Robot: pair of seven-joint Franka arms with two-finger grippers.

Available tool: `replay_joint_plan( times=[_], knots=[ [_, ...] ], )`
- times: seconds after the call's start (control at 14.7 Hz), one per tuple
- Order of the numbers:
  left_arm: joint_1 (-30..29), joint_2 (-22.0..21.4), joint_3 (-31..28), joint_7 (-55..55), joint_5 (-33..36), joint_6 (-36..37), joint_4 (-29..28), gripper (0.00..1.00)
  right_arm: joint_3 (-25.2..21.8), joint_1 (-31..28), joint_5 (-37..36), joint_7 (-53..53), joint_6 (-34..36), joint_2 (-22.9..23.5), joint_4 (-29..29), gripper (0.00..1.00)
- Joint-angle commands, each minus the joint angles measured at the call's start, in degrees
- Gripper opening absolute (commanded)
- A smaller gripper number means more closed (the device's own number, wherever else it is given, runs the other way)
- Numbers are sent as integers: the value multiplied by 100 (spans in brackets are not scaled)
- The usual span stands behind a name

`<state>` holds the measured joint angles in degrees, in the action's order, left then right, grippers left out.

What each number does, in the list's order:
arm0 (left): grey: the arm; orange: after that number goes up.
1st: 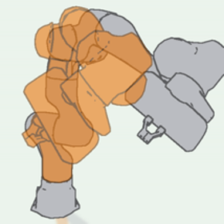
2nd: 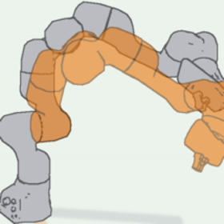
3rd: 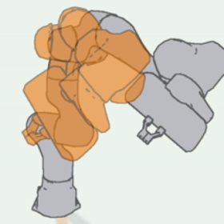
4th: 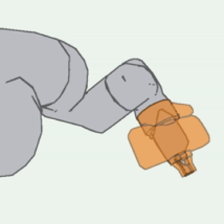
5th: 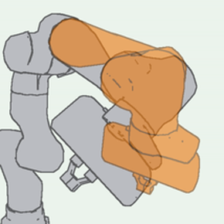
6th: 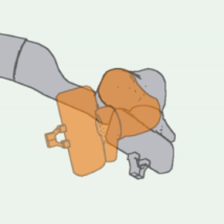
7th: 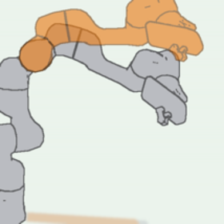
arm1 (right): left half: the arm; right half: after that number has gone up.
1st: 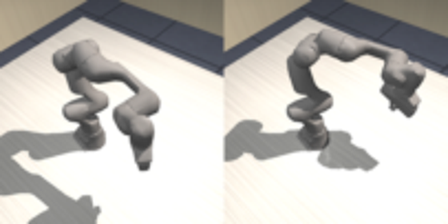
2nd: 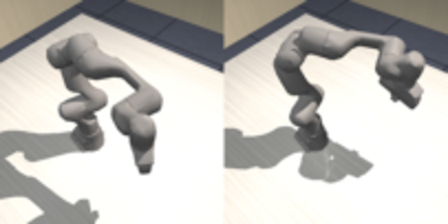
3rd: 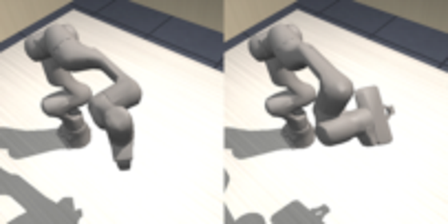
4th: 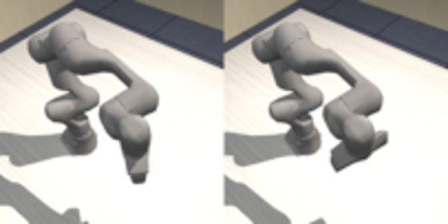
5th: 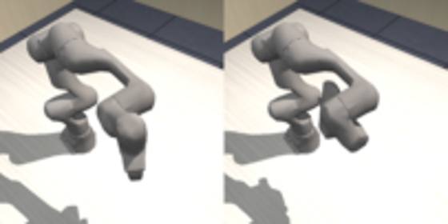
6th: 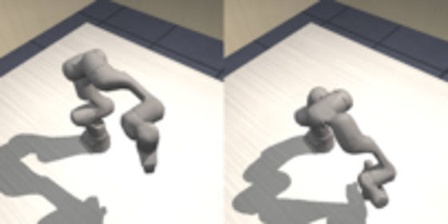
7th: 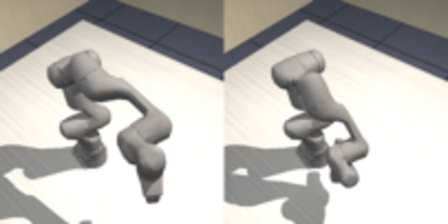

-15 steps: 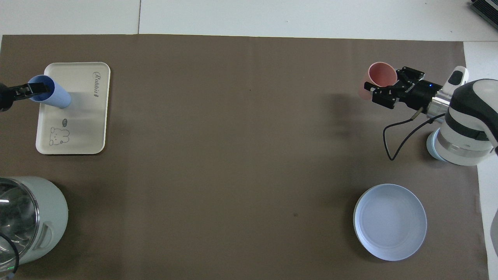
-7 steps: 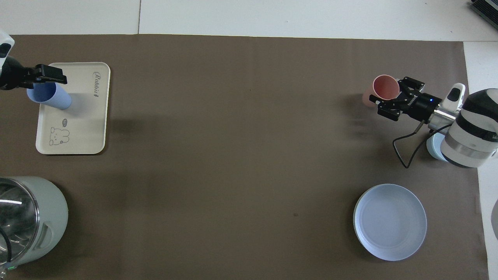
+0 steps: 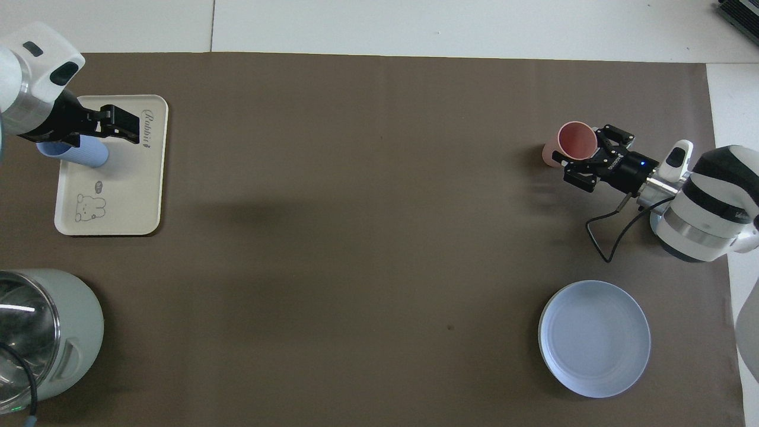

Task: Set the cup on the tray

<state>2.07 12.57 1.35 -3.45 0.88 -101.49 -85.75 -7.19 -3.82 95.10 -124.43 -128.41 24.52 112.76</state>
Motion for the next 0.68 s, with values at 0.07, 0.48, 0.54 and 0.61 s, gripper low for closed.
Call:
replay_joint_plan(
  times=[0.07, 0.48, 0.54, 0.61],
  knots=[
    [48, -912, -38, 2, 132, 673, -476, 100, 7, -22, 140, -179, 35, -53, 175, 100],
    [48, -1309, -21, 46, 132, 1131, -724, 100, 15, 108, 114, 197, -96, -219, 123, 100],
    [48, -1309, -30, 46, 115, 1088, -715, 100, 7, 170, 70, 400, -236, -324, 123, 100],
    [39, -1309, -30, 46, 89, 1078, -680, 100, 15, 206, -8, 593, -411, -438, 123, 100]
  ],
)
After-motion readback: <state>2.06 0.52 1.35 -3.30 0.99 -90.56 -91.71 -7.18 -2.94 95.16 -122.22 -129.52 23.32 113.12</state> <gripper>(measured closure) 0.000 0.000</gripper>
